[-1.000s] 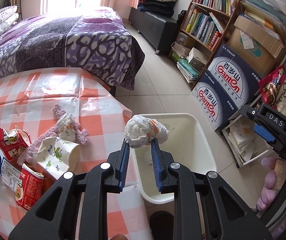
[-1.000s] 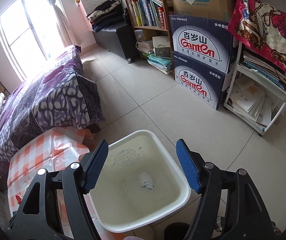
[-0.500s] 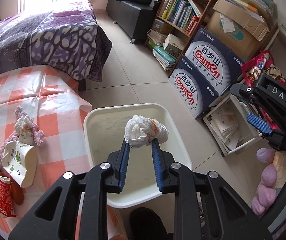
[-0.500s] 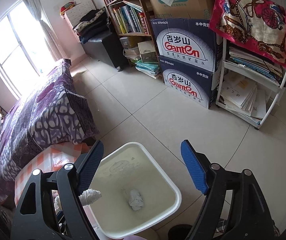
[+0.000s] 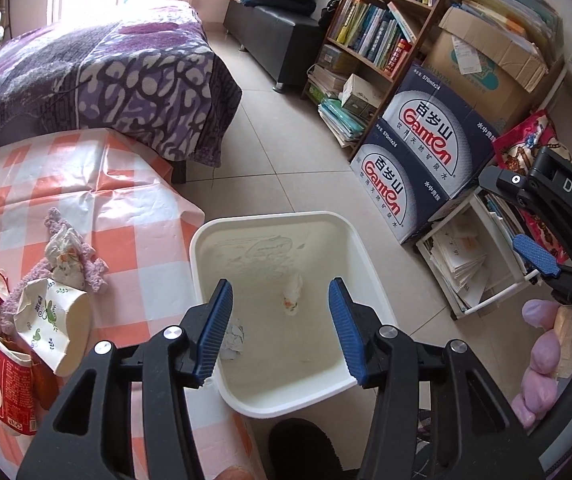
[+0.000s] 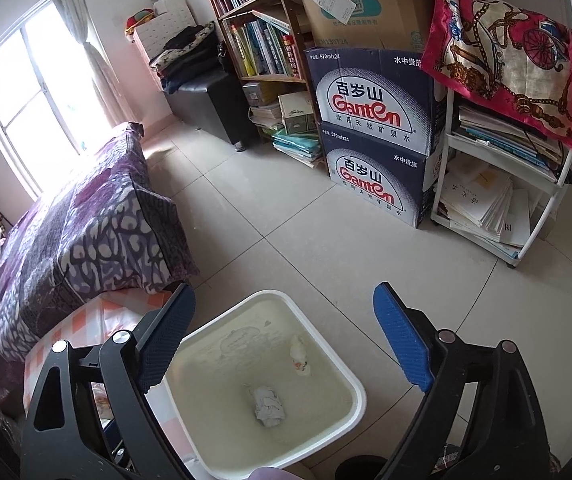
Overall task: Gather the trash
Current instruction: 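Grasp the red noodle cup with the left tool while the right tool grasps the brown sausage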
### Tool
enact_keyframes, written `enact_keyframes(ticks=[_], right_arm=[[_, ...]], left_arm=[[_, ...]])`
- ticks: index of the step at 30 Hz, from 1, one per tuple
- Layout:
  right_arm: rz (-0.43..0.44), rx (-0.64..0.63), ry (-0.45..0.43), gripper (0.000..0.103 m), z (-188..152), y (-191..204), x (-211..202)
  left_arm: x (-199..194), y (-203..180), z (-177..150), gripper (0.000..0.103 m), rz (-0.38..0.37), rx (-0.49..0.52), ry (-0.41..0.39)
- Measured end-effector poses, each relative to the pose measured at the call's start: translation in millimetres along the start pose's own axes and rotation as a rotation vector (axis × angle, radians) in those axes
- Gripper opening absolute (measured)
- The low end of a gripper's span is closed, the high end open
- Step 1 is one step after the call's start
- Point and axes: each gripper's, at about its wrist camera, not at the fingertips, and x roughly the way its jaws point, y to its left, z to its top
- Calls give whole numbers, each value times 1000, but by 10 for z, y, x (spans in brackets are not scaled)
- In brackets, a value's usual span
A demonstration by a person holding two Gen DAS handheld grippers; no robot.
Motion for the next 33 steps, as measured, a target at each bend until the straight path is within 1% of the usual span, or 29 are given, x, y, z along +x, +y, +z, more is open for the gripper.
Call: enact_keyframes(ticks=[3,6,8,11,15,17,19,20,22,24,27,33], right_arm=[[-5,-38,-9,90,-73,111,-11],[-6,-83,0,92,-184,240,8],[-10,-120,9,93,-261,330,26],[-19,-172,16,94,-360,464,43],[-14,-199,27,96,-446,598,50],[-10,-217,38,96,-493,667,64],[-7,-245,53,96,-553,748,88],[-5,-259,61,96,-590,793,97],[0,-290,74,96,-665,895,112],[6,-321,87,96,-735,996,126],[18,-369,103,96,-844,1144,143],[59,-465,157,96,-1066,1440,208]], left_arm=[[-62,88,-37,58,61,9,-22],[-121,191,-97,62,125,20,-37],[-141,276,-137,64,167,29,-35],[-182,452,-187,70,229,23,-31],[-254,738,-236,71,282,-20,-18],[-278,868,-272,71,326,-28,-5],[-289,991,-318,74,377,-25,15],[-284,1056,-338,78,403,-23,32],[-260,1196,-391,78,452,-21,71],[-232,1350,-450,78,486,-25,114],[-198,1599,-526,78,517,-53,185],[-238,2002,-669,78,519,-103,277]])
